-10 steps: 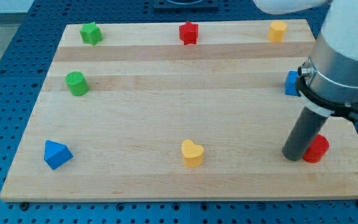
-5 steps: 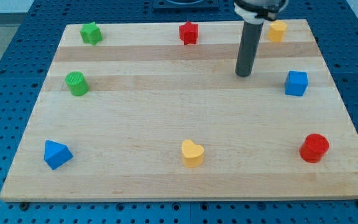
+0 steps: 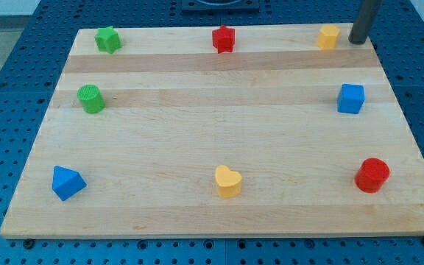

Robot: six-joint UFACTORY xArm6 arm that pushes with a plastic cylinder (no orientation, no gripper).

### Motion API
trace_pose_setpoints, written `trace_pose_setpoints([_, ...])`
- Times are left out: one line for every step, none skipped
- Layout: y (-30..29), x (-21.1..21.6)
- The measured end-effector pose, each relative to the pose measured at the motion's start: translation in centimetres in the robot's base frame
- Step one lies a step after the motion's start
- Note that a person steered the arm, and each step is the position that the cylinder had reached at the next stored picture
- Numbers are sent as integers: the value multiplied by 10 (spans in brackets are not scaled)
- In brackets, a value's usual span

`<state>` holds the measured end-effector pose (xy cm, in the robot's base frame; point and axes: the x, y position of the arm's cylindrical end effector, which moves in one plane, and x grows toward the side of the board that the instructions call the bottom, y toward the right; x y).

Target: Slide your arm to the top right

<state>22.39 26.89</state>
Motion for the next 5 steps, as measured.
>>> trace_pose_setpoints([-13, -31])
trace_pose_setpoints([-46, -31])
trace_pose_setpoints([-54, -31])
trace_pose_setpoints([-33, -32])
trace_pose_setpoints([4, -32])
